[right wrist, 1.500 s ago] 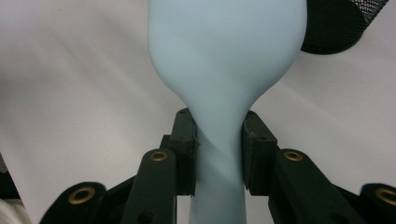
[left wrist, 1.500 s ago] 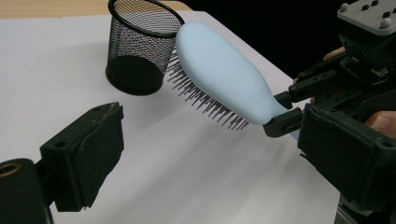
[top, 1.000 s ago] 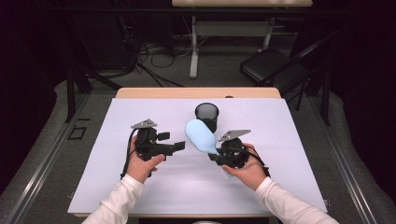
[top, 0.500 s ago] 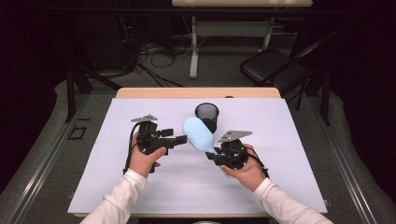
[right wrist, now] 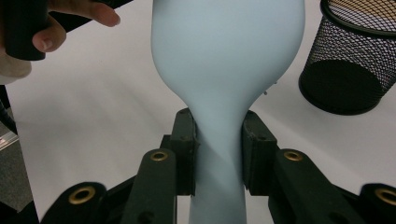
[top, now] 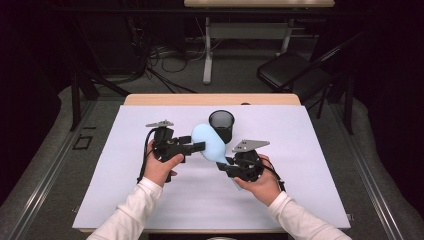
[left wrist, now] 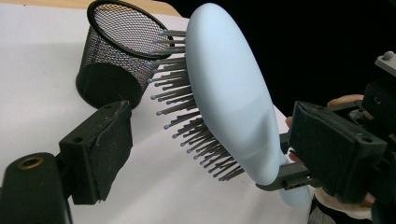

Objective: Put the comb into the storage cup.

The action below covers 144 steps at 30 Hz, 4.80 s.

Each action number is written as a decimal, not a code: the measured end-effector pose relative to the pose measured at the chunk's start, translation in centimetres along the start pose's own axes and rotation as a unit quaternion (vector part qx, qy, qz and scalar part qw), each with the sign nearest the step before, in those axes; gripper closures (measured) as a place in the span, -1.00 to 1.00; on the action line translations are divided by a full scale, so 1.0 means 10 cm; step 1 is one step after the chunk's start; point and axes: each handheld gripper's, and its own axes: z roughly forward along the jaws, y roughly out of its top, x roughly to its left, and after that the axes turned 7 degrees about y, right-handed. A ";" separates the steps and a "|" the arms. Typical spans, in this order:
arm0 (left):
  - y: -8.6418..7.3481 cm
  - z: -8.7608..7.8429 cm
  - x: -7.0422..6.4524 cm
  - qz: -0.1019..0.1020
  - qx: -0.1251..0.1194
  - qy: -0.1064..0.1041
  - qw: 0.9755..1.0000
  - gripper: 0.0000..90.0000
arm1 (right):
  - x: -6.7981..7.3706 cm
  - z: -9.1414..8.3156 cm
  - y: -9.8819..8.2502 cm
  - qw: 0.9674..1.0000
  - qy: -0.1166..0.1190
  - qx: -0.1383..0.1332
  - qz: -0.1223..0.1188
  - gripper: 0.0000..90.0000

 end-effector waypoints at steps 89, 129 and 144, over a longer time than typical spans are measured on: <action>-0.05 0.10 0.00 -0.044 0.018 -0.086 0.995 -0.17 | 0.02 0.05 -0.13 0.997 0.053 -0.053 -0.026 0.56; -0.06 0.09 0.01 -0.058 0.031 -0.122 0.990 0.01 | 0.00 0.04 -0.24 0.994 0.074 -0.073 -0.034 0.56; -0.07 0.09 0.00 -0.078 0.038 -0.127 0.988 0.07 | 0.00 0.05 -0.26 0.994 0.075 -0.075 -0.033 0.56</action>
